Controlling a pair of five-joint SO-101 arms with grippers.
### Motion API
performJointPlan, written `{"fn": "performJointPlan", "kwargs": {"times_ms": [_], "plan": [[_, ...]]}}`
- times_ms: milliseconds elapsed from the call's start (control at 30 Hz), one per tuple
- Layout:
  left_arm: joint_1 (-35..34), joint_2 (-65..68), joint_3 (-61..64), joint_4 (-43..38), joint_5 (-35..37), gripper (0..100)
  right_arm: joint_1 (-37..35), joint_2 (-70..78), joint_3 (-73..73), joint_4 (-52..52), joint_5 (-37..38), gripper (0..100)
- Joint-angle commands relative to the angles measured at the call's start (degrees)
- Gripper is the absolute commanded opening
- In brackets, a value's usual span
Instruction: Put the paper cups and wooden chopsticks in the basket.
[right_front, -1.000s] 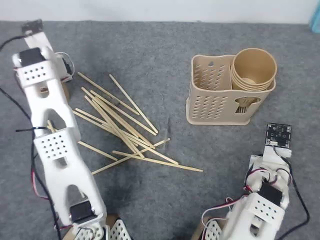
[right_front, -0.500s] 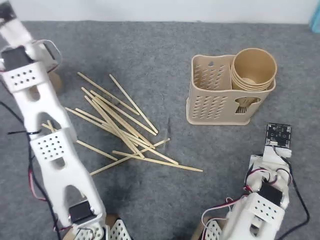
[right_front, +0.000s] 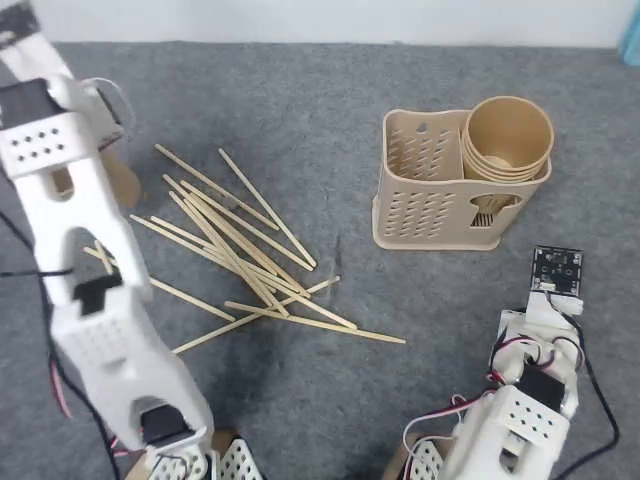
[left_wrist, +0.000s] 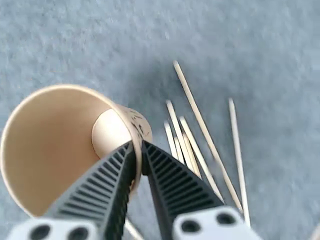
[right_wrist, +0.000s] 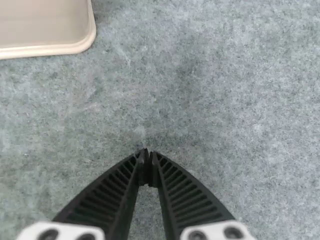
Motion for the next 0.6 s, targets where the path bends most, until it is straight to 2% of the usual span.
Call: {"fn": "performJointPlan", "kwargs": {"times_ms": [0, 267, 400, 567], "plan": [[4.57, -14.59, 9.71, 2.02, 0.79, 1, -0.22, -1.27, -0.44, -0.92, 0.97, 0.9], [16.62, -31.21, 17.71, 2.02, 0.62, 1, -0.22, -1.27, -0.44, -0.92, 0.97, 0.9], [25.76, -35.78, 17.27, 1.85, 0.70, 1, -0.13, -1.27, -0.44, -0.92, 0.97, 0.9], [40.26, -36.84, 15.78, -2.46, 0.79, 1, 0.75, -1.27, -0.44, -0.84, 0.97, 0.8]]}}
